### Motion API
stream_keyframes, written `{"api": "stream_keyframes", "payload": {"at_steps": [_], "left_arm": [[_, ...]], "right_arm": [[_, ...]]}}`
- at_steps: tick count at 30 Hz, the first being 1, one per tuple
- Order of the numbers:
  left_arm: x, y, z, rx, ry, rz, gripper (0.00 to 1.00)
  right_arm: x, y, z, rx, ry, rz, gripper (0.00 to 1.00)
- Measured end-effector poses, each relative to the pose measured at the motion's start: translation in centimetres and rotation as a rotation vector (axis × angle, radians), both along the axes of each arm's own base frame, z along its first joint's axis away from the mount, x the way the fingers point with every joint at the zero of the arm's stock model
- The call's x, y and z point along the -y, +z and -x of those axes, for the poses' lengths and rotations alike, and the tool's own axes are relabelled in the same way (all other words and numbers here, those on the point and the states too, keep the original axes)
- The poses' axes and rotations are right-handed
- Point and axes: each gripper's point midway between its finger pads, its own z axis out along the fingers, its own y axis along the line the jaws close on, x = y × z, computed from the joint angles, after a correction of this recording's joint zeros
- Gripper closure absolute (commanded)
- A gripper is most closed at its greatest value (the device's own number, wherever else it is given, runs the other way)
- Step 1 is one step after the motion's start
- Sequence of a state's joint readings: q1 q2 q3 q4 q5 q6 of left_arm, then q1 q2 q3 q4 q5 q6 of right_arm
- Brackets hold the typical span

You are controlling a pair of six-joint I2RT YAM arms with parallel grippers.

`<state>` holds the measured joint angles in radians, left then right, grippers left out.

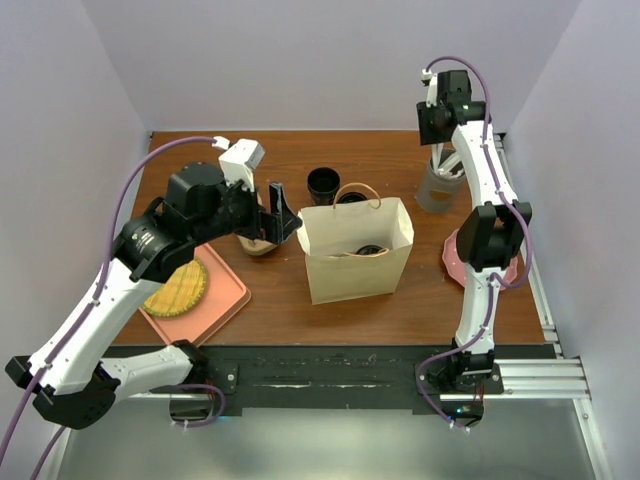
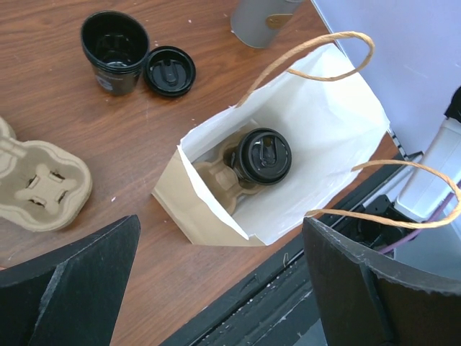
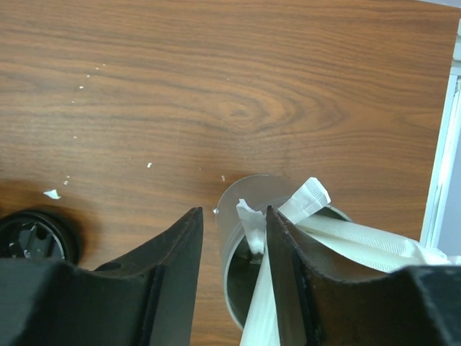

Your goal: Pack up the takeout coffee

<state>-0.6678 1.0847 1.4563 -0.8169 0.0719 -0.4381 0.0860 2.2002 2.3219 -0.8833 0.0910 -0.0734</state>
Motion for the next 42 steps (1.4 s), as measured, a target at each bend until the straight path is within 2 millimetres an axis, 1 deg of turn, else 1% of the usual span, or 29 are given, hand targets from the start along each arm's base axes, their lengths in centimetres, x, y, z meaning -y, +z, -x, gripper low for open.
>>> {"api": "stream_keyframes", "payload": {"at_steps": [3,6,7,10,13,18,20,22,25,26,28,30,31,32,33,34,37,39,42], "left_arm": [[-0.3,-0.1,-0.3,0.004,0.026,-0.008,0.00],[-0.6,-0.2,-0.5,0.002,0.042,-0.014,0.00],[-0.6,-0.2,-0.5,0.001,0.046,-0.017,0.00],[-0.7,-0.4,-0.6,-0.002,0.052,-0.023,0.00],[-0.8,-0.6,-0.7,-0.004,0.061,-0.030,0.00],[-1.1,-0.6,-0.9,0.000,0.076,-0.037,0.00],[-1.1,-0.6,-0.9,0.000,0.079,-0.040,0.00],[-1.2,-0.6,-0.9,0.001,0.081,-0.042,0.00],[-1.3,-0.7,-0.9,0.005,0.086,-0.045,0.00],[-1.4,-0.7,-0.9,0.007,0.088,-0.045,0.00],[-1.6,-0.9,-0.8,0.010,0.091,-0.046,0.00],[-1.8,-1.0,-0.6,0.016,0.091,-0.049,0.00],[-1.9,-0.9,-0.5,0.020,0.091,-0.047,0.00],[-2.0,-0.9,-0.4,0.024,0.090,-0.045,0.00],[-2.1,-0.9,-0.3,0.026,0.089,-0.045,0.00],[-2.1,-0.8,-0.3,0.030,0.089,-0.044,0.00],[-2.4,-0.7,-0.1,0.042,0.092,-0.037,0.00],[-2.6,-0.8,0.0,0.044,0.101,-0.033,0.00],[-3.0,-0.9,0.1,0.048,0.119,-0.031,0.00]], "right_arm": [[0.2,0.1,-0.3,0.012,0.004,0.014,0.62],[0.4,0.4,-0.7,0.031,-0.001,0.029,0.72],[0.5,0.5,-0.7,0.035,0.000,0.032,0.77],[0.6,0.6,-0.8,0.040,0.002,0.042,0.85],[0.6,0.7,-0.9,0.043,0.004,0.045,0.89],[0.7,1.2,-0.9,0.056,0.003,0.047,0.90],[0.8,1.9,-0.8,0.068,-0.003,0.051,0.90],[1.0,3.4,-0.5,0.095,-0.010,0.053,0.90],[1.0,6.7,0.4,0.154,-0.015,0.043,0.90],[1.0,8.1,0.9,0.181,-0.019,0.037,0.90],[1.1,12.1,2.4,0.259,-0.029,0.019,0.91],[1.2,16.3,4.3,0.346,-0.039,-0.002,0.91],[1.3,18.8,5.5,0.402,-0.044,-0.016,0.92],[1.3,21.6,7.2,0.469,-0.047,-0.033,0.92],[1.4,24.0,8.7,0.527,-0.050,-0.045,0.92],[1.4,26.0,10.1,0.581,-0.047,-0.059,0.92],[1.1,32.0,15.3,0.746,-0.028,-0.119,0.91],[0.8,35.0,18.4,0.839,-0.005,-0.158,0.91],[-0.2,37.8,22.2,0.922,0.055,-0.221,0.91]]}}
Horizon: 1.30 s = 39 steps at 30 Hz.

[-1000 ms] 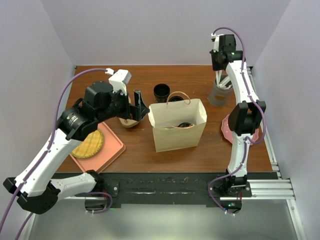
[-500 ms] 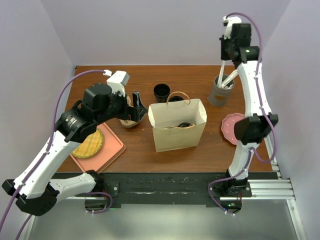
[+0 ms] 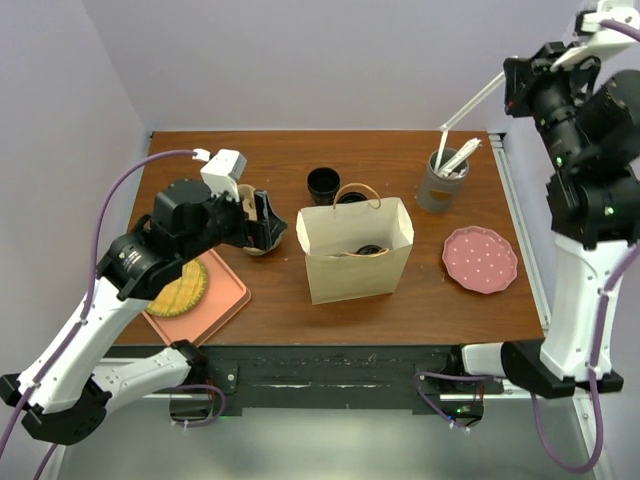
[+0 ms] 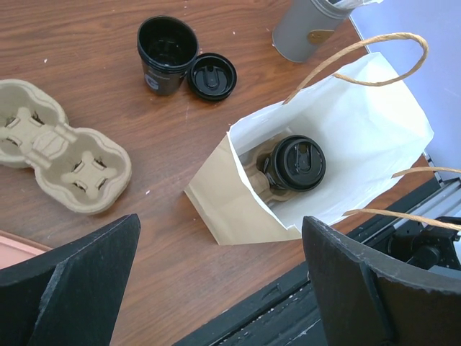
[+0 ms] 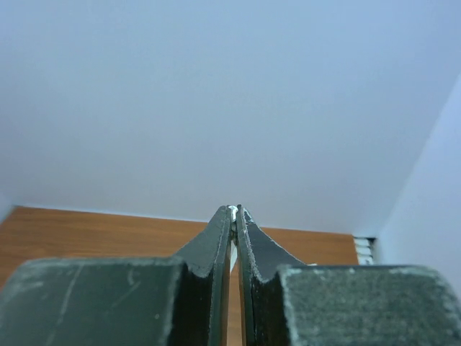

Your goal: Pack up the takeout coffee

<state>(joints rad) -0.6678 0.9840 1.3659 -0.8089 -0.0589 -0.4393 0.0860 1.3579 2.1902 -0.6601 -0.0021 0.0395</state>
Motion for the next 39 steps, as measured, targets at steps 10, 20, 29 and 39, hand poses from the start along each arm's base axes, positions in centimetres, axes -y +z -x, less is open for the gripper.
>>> {"api": "stream_keyframes", "payload": {"at_steps": [10,20,29,39], "left_arm": [[-0.9,0.2,1.0,0.015,0.013,0.025,0.00],[-0.5,0.7,-0.2,-0.011,0.035,-0.010,0.00],[0.0,1.4,-0.8,-0.011,0.038,-0.006,0.00],[-0.1,0.3,-0.7,-0.026,0.042,-0.010,0.00]], "right_arm": [[-4.8,-2.1,6.9,-0.025,0.296,-0.046,0.90],[-9.1,-5.8,11.2,-0.094,0.589,-0.035,0.89],[-10.9,-5.0,13.7,-0.038,0.729,-0.052,0.89],[-12.1,-7.8,12.0,-0.100,0.791,-0.099,0.89]]}}
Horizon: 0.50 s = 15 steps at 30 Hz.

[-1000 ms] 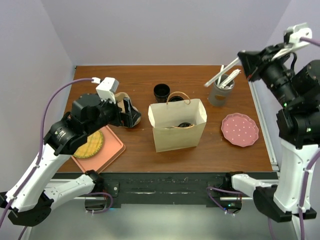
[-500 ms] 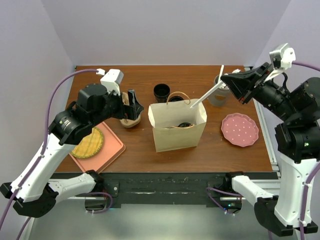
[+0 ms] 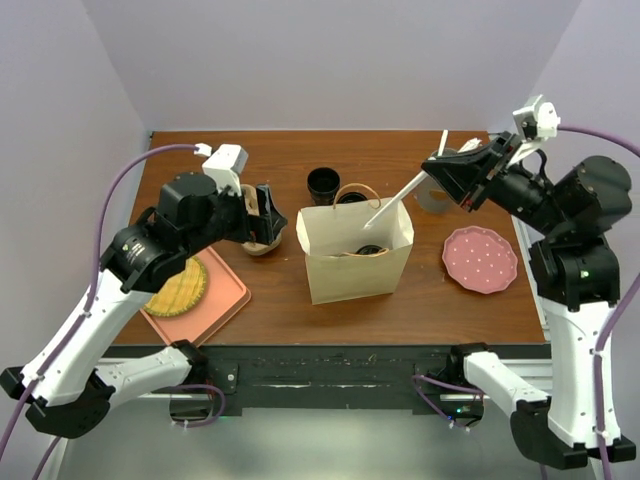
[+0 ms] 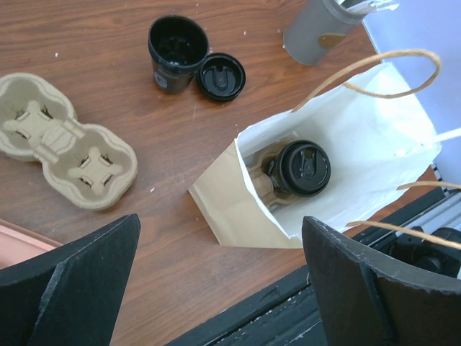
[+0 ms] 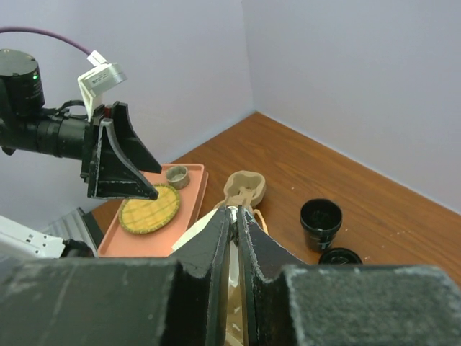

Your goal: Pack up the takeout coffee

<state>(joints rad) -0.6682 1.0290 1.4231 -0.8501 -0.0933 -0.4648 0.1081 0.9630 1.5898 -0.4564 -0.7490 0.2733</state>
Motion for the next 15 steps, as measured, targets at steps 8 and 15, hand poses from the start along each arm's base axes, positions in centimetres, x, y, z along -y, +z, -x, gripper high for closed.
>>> {"api": "stream_keyframes", "payload": {"at_steps": [8,15], "left_arm": [[-0.7,-2.1,0.9,-0.022,0.007,-0.002,0.00],[-1.3,-1.4,1.5,0.009,0.015,0.019,0.00]], "right_arm": [[-6.4,-3.2,-0.6,-0.078,0.120,0.061,0.89],[-12.8,-7.8,-2.5,-0.142,0.115,0.236,0.84]]}}
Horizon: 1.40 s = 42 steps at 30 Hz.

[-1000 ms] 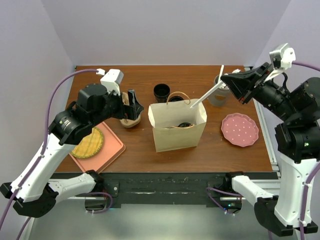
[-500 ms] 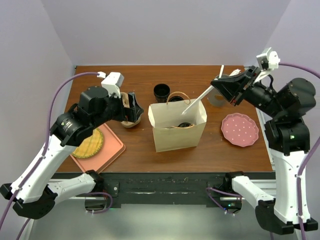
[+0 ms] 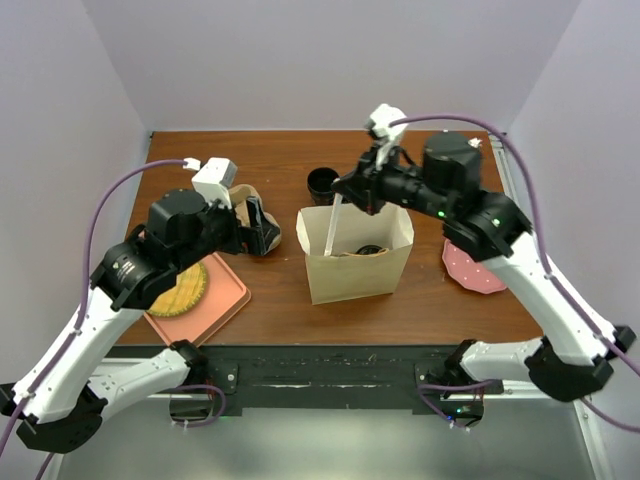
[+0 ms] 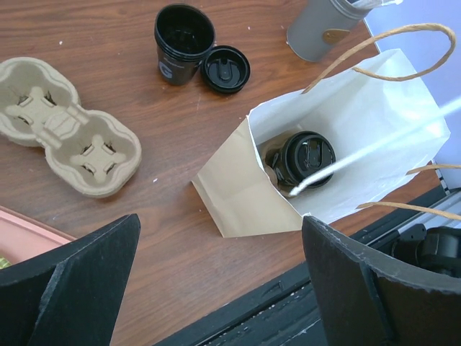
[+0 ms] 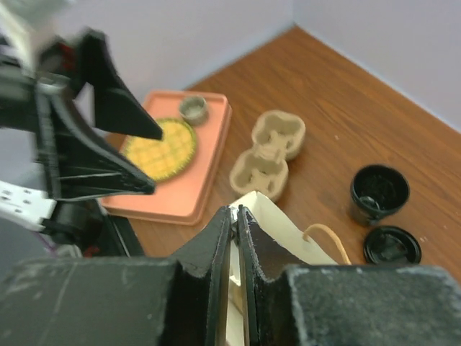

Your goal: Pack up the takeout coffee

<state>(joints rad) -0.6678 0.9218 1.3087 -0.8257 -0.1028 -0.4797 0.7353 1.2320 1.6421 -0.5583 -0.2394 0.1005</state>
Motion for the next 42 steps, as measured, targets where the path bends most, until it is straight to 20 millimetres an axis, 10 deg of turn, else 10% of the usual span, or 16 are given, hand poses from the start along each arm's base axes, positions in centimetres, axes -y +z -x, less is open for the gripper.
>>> {"api": "stream_keyframes", "payload": {"at_steps": [7,15,16,31,42], "left_arm": [[-0.6,0.4,0.0,0.022,0.022,-0.002,0.00],[-0.5,0.3,-0.2,0.025,0.013,-0.023,0.00],[-0.5,0.3,-0.3,0.027,0.007,-0.028,0.00],[1.2,8.7,-0.3,0.197,-0.083,0.085,0.00],[0.7,10.5,0.6,0.257,-0.089,0.133,0.00]], "right_arm": [[-3.2,-3.1,-1.5,-0.042,-0.031,0.173,0.44],[-1.8,-2.2,-0.8,-0.092,-0.091,0.144,0.28],[-1.6,-1.8,-0.5,-0.094,-0.095,0.129,0.02],[7.0,4.0,2.7,-0.221,-0.416,-0.186,0.01],[12.9,3.5,5.0,-0.259,-0.576,-0.274,0.01]]}}
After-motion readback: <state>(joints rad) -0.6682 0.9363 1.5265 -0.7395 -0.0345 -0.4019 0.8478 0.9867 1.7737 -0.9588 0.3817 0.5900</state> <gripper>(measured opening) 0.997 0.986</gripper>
